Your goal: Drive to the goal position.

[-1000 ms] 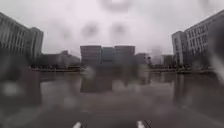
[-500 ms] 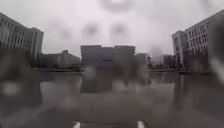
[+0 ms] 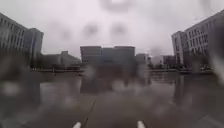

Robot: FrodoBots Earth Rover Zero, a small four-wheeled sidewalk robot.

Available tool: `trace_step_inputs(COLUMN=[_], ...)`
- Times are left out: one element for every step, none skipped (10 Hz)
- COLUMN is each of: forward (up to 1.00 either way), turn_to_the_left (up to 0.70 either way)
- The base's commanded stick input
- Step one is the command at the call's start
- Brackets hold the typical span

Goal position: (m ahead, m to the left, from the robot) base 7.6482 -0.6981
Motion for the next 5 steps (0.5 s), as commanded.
trace_step_inputs(forward=[0.7, 0.7, 0.7, 0.7, 0.7], turn_to_the_left=[0.0, 0.0, 0.0, 0.0, 0.0])
